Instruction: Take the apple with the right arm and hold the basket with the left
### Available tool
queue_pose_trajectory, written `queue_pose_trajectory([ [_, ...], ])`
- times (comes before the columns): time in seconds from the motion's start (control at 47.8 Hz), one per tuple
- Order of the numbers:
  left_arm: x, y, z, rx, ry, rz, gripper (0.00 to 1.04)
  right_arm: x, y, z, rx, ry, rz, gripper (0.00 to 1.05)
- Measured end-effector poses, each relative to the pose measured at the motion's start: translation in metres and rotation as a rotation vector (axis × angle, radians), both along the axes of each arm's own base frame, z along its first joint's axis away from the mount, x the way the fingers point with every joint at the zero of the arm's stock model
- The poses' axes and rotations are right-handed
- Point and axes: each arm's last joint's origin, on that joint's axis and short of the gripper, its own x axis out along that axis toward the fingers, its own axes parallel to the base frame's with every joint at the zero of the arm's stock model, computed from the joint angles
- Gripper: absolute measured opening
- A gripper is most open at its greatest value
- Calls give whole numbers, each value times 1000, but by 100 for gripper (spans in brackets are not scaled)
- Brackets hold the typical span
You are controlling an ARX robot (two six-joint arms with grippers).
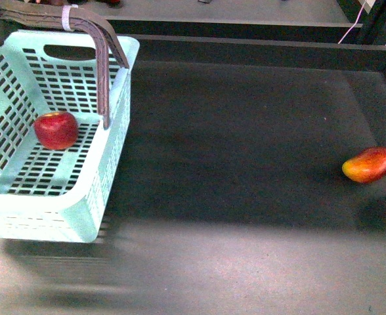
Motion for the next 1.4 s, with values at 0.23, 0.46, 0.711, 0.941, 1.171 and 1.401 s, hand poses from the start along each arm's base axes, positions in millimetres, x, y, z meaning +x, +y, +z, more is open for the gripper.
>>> queue_pose_trajectory([
  [0.23,6,9,-16,-15,0,-39,16,0,0,0,0,0,0,96],
  [0.46,9,13,-21,-21,-19,-50,16,0,0,0,0,0,0,96],
  [0.711,4,12,-6,-18,-41,-47,63,0,0,0,0,0,0,96],
  [0.941,-22,9,33,3,-58,20,99,0,0,0,0,0,0,96],
  [1.171,-62,-6,90,55,-133,72,98,0,0,0,0,0,0,96],
  [1.401,-107,-11,72,807,-481,-274,66,0,0,0,0,0,-2,96],
])
